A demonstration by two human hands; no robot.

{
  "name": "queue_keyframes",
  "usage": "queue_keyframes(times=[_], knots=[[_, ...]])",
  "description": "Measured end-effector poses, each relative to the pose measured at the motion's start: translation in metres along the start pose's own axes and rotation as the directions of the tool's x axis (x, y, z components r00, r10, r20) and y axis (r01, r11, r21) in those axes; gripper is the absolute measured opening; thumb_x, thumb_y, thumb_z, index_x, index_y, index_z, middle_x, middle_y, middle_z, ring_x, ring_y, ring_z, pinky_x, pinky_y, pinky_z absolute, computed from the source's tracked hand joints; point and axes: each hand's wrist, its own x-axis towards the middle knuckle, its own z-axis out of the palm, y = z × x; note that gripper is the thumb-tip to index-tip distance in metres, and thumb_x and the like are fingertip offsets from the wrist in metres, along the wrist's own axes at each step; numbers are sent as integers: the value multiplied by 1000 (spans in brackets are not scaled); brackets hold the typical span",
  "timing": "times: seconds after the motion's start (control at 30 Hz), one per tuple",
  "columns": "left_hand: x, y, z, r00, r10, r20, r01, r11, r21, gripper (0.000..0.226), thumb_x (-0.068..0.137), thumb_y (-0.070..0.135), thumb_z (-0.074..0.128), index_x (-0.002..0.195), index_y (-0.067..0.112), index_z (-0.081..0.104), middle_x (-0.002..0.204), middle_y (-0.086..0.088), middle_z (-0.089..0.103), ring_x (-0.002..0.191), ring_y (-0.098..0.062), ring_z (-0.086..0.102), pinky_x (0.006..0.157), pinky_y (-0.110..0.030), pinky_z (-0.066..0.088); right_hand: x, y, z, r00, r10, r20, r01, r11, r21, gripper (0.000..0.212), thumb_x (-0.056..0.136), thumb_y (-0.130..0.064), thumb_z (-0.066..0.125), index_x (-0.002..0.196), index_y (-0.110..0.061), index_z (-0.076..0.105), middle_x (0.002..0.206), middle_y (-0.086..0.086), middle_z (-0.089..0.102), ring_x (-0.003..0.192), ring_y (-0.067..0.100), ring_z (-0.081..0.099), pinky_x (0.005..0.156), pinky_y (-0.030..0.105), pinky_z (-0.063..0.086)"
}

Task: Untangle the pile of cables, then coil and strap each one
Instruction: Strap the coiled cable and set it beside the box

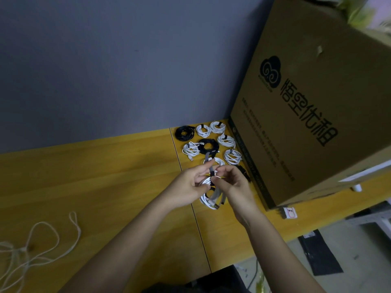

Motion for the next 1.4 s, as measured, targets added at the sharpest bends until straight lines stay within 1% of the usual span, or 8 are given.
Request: queue_keyframes(times=[0.17, 0.3, 0.53, 0.7, 0.83, 0.97, 1.13, 1.4], knots=[[-1, -1, 1, 998, 28, 48, -28, 1000, 0, 70, 93, -11, 47, 147, 25, 21, 132, 35, 35, 121, 20, 37, 102, -9, 33, 7, -4, 1, 991, 128, 41, -132, 982, 132, 21, 81, 1, 66, 91, -16, 60, 82, -5, 63, 68, 10, 62, 60, 32, 41], [-1, -1, -1, 998, 45, 37, -44, 998, -40, 71, 94, -10, 47, 150, 23, 19, 140, 29, 34, 131, 7, 33, 100, -9, 34, 6, -6, 0, 983, 136, 120, -158, 967, 201, 20, 83, -2, 67, 94, -19, 63, 85, 1, 67, 75, 15, 67, 65, 28, 50], [-4, 9, -7, 987, 153, 47, -156, 985, 68, 86, 95, -2, 49, 131, 71, 22, 142, 34, 33, 126, 18, 33, 97, -5, 34, 7, -1, 5, 982, 172, 84, -189, 939, 288, 32, 84, 2, 64, 114, -11, 61, 89, 8, 69, 76, 21, 65, 72, 33, 50], [-6, 6, -6, 971, 207, -119, -186, 968, 171, 71, 91, 9, 60, 129, 63, 33, 133, 35, 42, 116, 12, 50, 83, -5, 42, 8, 2, 9, 977, 190, 102, -215, 865, 454, 21, 86, 3, 58, 106, -4, 62, 89, 16, 63, 78, 25, 60, 79, 37, 45], [-9, 1, -6, 939, 306, -161, -210, 875, 436, 30, 94, 24, 58, 121, 36, 55, 119, 20, 57, 106, -3, 57, 88, -30, 50, 9, 0, 10, 980, 148, 134, -196, 836, 513, 26, 80, -5, 62, 105, 2, 60, 101, 23, 56, 94, 32, 53, 90, 44, 37], [-8, 2, -5, 911, 391, -128, -261, 789, 556, 33, 92, 26, 62, 124, 22, 62, 117, 7, 62, 98, -13, 61, 79, -37, 50, 8, -5, 11, 971, 139, 196, -220, 841, 494, 38, 75, -18, 68, 106, 3, 62, 94, 19, 63, 90, 27, 61, 79, 34, 49], [-7, 0, -5, 902, 418, -105, -307, 794, 525, 27, 90, 12, 63, 117, 14, 68, 109, 4, 63, 88, -13, 60, 72, -29, 47, 8, -6, 5, 970, 156, 189, -218, 901, 375, 16, 78, -6, 65, 94, -6, 68, 79, 11, 68, 73, 20, 65, 63, 29, 52], [-7, 9, -3, 867, 495, -50, -361, 695, 622, 27, 93, 12, 58, 118, 9, 66, 113, -4, 61, 90, -18, 62, 70, -39, 52, 8, -16, -6, 988, 92, 125, -122, 959, 254, 16, 84, -24, 65, 86, -8, 67, 81, 9, 64, 76, 18, 62, 69, 32, 50]])
